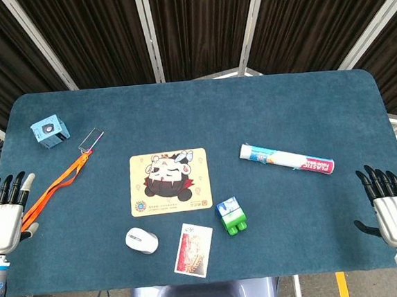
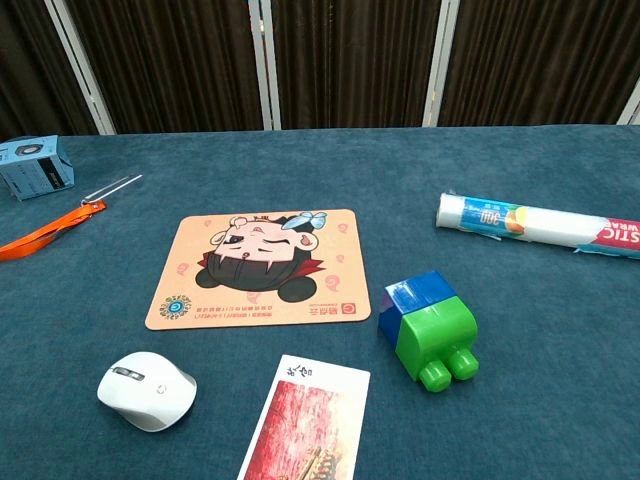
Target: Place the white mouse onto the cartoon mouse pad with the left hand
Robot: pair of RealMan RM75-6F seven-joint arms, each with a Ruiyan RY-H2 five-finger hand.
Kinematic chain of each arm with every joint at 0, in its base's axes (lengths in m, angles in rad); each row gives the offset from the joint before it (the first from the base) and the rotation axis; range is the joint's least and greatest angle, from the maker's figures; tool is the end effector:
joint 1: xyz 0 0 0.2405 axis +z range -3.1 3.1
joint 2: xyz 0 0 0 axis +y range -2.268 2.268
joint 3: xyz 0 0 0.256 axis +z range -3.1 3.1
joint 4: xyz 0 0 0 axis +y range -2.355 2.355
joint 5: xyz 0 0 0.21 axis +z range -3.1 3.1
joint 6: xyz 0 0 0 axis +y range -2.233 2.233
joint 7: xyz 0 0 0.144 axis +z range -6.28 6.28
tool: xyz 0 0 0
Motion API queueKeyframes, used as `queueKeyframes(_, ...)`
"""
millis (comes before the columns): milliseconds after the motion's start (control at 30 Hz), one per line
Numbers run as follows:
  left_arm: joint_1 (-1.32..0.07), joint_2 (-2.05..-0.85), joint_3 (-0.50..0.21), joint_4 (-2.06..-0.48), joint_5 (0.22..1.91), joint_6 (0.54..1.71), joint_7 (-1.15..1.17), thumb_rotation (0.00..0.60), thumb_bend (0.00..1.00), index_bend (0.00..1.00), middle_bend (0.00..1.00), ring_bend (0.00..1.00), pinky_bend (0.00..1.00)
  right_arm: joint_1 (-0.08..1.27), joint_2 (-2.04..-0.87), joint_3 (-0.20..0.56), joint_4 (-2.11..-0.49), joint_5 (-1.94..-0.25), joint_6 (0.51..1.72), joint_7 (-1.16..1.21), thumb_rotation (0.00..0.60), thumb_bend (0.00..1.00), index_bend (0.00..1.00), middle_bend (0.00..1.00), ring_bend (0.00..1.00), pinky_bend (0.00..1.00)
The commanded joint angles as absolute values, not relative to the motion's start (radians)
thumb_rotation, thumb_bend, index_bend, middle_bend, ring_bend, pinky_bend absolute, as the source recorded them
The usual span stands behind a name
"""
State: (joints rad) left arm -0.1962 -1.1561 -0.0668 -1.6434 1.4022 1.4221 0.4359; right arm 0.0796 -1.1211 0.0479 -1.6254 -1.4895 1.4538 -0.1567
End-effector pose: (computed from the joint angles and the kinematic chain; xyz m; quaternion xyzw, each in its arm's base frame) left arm -0.2938 0.2170 0.1428 -0.6600 -0.2763 -0.2797 0.6401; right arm -0.3123 -0.1786 0.1533 0.6234 -0.3582 0.3346 0.6092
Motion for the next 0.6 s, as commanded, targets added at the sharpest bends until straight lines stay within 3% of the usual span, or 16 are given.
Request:
queueKeyframes(33, -0.196, -1.156, -0.067, -1.643, 1.402, 1.422, 0.436, 0.600, 0.00, 0.00, 0.00, 0.00, 0.00, 0.079, -1.122, 0.048, -1.624, -1.491, 1.456, -0.153, 0.600, 0.09, 0.00, 0.00, 0.00, 0.00)
queueKeyframes(600, -0.198, -1.157, -0.069, -1.644, 1.397, 1.419, 0.438, 0.600, 0.00, 0.00, 0.00, 0.00, 0.00, 0.080, -1.126, 0.049, -1.617, -1.495, 1.458, -0.145, 0.600, 0.09, 0.00, 0.00, 0.00, 0.00)
